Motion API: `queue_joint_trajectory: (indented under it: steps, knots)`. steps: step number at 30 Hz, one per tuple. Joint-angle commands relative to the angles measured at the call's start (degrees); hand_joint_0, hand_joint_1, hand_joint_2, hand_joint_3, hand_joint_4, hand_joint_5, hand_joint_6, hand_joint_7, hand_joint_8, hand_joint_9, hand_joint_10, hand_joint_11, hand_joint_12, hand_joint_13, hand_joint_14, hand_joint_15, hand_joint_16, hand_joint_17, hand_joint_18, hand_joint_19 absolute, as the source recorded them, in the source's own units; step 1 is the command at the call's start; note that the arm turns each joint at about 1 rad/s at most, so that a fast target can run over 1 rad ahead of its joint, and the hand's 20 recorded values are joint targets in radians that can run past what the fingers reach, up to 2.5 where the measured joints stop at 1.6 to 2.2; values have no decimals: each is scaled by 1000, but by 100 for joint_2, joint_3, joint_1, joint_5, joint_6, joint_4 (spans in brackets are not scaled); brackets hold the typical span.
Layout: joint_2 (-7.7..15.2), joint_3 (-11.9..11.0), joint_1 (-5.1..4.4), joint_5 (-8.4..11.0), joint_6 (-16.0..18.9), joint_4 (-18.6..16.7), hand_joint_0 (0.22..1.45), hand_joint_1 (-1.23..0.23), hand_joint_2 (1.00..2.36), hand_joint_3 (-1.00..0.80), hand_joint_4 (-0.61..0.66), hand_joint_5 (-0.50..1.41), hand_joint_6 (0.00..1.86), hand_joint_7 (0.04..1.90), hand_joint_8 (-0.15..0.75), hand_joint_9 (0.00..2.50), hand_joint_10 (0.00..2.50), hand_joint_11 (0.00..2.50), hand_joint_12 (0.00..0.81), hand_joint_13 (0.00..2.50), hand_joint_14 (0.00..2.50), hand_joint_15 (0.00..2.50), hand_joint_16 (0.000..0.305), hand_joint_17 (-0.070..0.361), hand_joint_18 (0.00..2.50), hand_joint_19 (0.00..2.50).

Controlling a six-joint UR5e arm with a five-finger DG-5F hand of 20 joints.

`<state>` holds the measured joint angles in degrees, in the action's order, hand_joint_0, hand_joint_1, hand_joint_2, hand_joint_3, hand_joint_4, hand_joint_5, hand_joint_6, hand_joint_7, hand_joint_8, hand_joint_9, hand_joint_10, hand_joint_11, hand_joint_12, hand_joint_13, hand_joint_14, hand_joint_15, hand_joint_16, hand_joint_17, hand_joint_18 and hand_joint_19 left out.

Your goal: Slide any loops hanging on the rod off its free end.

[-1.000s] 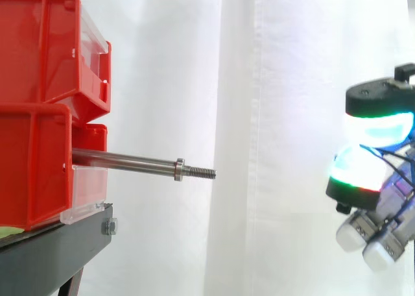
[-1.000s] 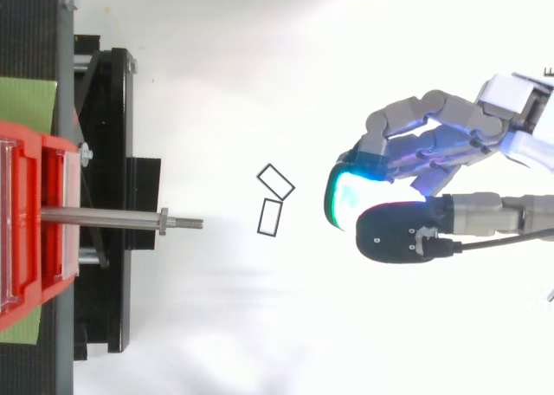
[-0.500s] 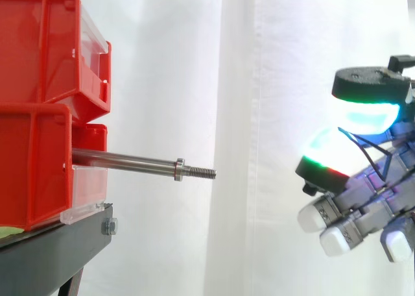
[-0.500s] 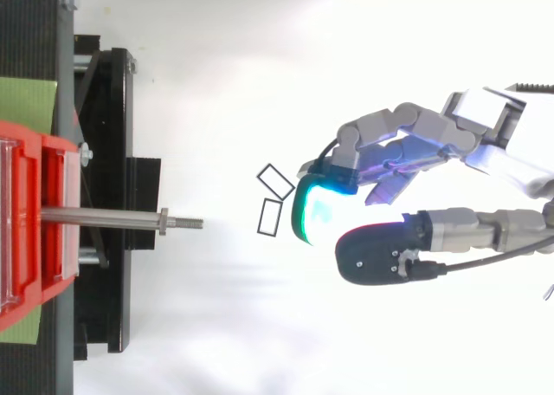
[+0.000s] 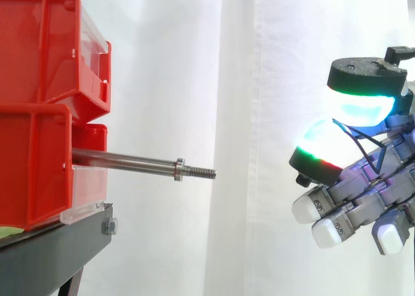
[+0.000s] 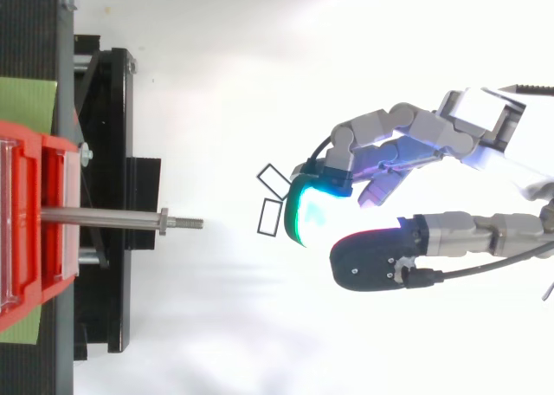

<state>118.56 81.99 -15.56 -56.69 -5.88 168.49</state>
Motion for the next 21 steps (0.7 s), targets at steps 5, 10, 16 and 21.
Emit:
queue_joint_trajectory:
  steps: [5,10,16,21]
  knots:
    - [0,1,0,0,-1,0,600,-748,1010,-129,-151,-66,790,1070,258,694,0,15,354,666,5,146,51,114,841,451]
    - [0,1,0,0,-1,0,603,-752,1009,-129,-149,-65,790,1071,261,706,0,23,357,667,5,152,51,116,848,448]
    - [0,1,0,0,-1,0,602,-753,1010,-125,-149,-65,790,1075,265,719,1,33,357,669,6,152,52,116,845,448]
    - [0,1,0,0,-1,0,603,-752,1010,-128,-142,-64,789,1079,262,722,2,45,358,667,5,149,51,116,841,450]
